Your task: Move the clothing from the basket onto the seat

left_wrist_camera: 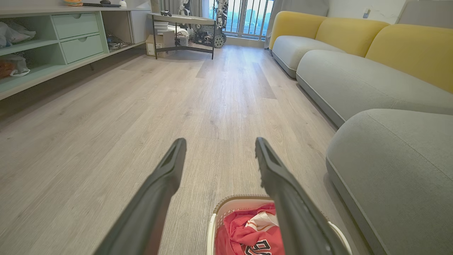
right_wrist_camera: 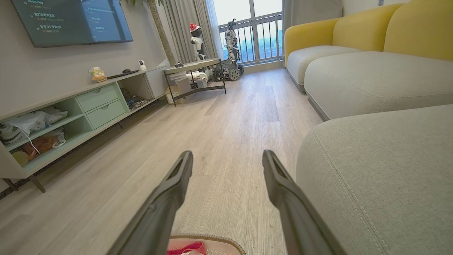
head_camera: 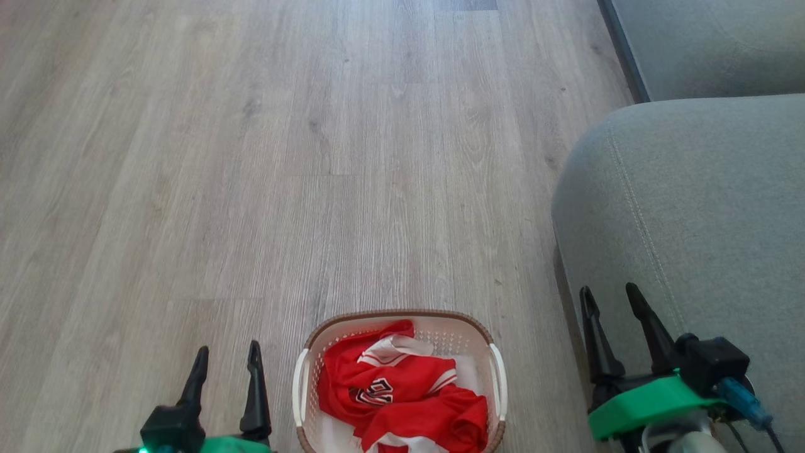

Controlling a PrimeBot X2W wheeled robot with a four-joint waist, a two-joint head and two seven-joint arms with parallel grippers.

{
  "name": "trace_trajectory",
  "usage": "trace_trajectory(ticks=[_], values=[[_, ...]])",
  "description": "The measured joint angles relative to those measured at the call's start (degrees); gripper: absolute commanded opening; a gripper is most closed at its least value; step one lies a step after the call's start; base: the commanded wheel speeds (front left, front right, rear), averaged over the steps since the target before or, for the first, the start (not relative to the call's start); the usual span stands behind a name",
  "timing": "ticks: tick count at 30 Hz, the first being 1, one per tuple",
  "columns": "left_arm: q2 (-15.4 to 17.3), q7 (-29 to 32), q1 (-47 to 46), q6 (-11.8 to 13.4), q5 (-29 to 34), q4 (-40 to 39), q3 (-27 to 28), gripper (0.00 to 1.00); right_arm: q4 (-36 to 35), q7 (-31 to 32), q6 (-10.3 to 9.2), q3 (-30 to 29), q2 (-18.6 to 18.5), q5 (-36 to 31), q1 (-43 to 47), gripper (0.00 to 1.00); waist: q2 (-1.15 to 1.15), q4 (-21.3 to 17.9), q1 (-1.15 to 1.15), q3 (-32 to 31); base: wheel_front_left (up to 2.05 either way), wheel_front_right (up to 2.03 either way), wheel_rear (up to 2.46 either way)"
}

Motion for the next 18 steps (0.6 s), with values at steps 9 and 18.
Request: trace_trajectory(ticks=[9,18], values=[[0.00,0.00,0.00,0.00,-0.05,0.09,-0.15,1.00,0.62,0.00,0.00,0.08,0.00,0.00,0.98,1.00,0.00,0.10,0.00,-0.17,0.00,0.00,0.00],[0.01,0.00,0.00,0.01,-0.05,0.09,-0.15,1.00,0.75,0.00,0.00,0.22,0.00,-0.01,0.98,1.00,0.00,0.05,0.00,0.04,0.00,0.00,0.00]])
